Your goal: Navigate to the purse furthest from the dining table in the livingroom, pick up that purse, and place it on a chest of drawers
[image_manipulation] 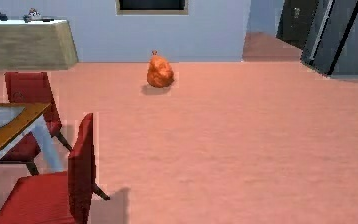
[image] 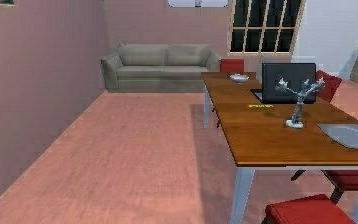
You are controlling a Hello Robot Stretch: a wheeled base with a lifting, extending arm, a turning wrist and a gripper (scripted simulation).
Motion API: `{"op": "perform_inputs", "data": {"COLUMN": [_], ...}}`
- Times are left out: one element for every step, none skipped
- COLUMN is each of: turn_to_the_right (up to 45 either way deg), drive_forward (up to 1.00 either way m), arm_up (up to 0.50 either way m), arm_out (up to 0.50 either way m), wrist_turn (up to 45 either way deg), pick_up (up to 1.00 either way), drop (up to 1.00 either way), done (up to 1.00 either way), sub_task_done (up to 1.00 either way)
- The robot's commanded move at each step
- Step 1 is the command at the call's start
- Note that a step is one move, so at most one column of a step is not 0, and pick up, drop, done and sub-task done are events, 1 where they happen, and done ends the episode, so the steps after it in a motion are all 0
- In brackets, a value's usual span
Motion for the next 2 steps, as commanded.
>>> {"op": "perform_inputs", "data": {"turn_to_the_right": [-12.0,0.0], "drive_forward": [0.00,0.15], "arm_up": [0.00,0.00], "arm_out": [0.00,0.00], "wrist_turn": [0.0,0.0], "pick_up": [0.00,0.00], "drop": [0.00,0.00], "done": [0.00,0.00], "sub_task_done": [0.00,0.00]}}
